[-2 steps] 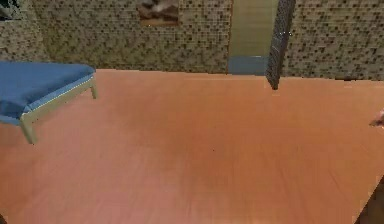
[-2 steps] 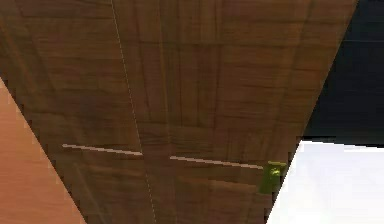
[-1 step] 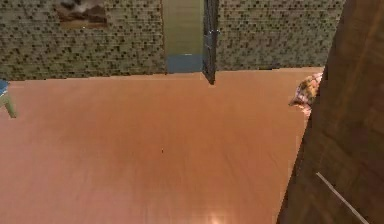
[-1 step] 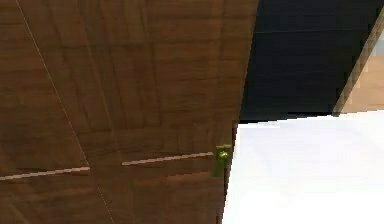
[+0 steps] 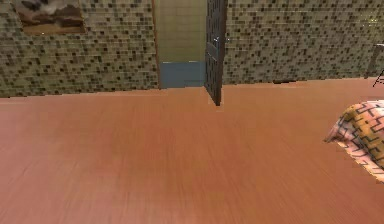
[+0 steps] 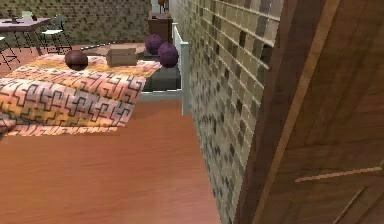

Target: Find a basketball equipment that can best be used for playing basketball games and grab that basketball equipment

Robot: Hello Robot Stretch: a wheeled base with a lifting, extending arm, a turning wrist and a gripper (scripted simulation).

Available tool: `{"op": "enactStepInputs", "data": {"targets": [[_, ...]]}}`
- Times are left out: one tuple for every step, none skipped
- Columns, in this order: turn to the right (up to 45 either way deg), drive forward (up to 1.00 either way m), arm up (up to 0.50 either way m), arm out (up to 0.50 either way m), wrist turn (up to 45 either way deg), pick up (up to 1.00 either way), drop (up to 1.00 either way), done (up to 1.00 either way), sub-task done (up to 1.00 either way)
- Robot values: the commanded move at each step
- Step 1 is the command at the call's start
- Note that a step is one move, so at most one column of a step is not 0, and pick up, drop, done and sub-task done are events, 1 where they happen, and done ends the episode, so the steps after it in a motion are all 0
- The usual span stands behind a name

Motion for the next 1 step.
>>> {"op": "enactStepInputs", "data": {"targets": [[6.0, 0.0, 0.0, 0.0, 0.0, 0.0, 0.0, 0.0, 0.0]]}}
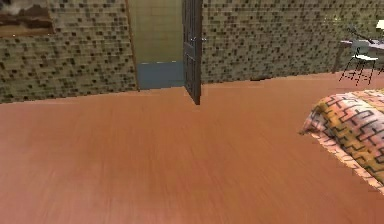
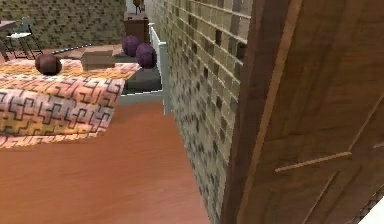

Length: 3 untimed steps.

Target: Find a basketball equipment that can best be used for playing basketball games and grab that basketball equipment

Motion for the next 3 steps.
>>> {"op": "enactStepInputs", "data": {"targets": [[0.0, 0.25, 0.0, 0.0, 0.0, 0.0, 0.0, 0.0, 0.0], [45.0, 0.0, 0.0, 0.0, 0.0, 0.0, 0.0, 0.0, 0.0], [33.0, 0.0, 0.0, 0.0, 0.0, 0.0, 0.0, 0.0, 0.0]]}}
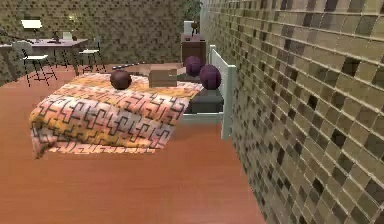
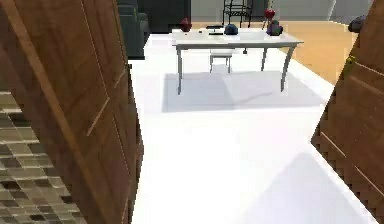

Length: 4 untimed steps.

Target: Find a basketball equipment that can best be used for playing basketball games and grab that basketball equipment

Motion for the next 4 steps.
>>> {"op": "enactStepInputs", "data": {"targets": [[0.0, 1.0, 0.0, 0.0, 0.0, 0.0, 0.0, 0.0, 0.0], [3.0, 0.0, 0.0, 0.0, 0.0, 0.0, 0.0, 0.0, 0.0], [0.0, 0.5, 0.0, 0.0, 0.0, 0.0, 0.0, 0.0, 0.0], [-45.0, 0.0, 0.0, 0.0, 0.0, 0.0, 0.0, 0.0, 0.0]]}}
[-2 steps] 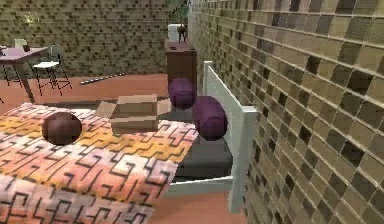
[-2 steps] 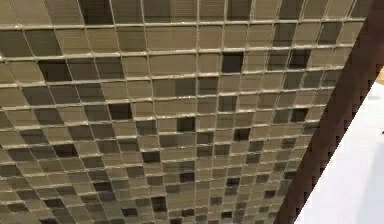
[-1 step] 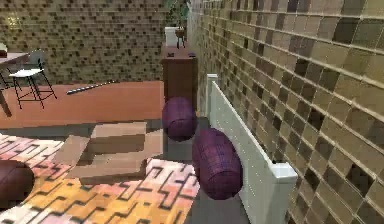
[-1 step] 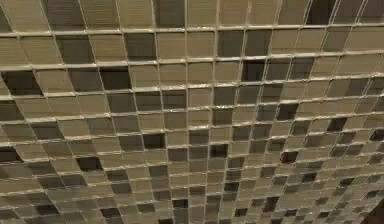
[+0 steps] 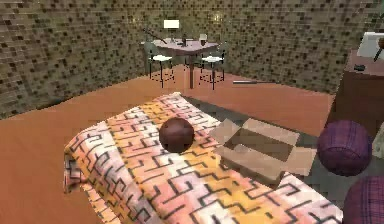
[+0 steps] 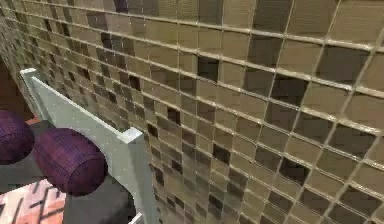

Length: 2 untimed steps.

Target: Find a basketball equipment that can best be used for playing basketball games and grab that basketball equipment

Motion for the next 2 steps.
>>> {"op": "enactStepInputs", "data": {"targets": [[-45.0, 0.0, 0.0, 0.0, 0.0, 0.0, 0.0, 0.0, 0.0], [-45.0, 0.0, 0.0, 0.0, 0.0, 0.0, 0.0, 0.0, 0.0]]}}
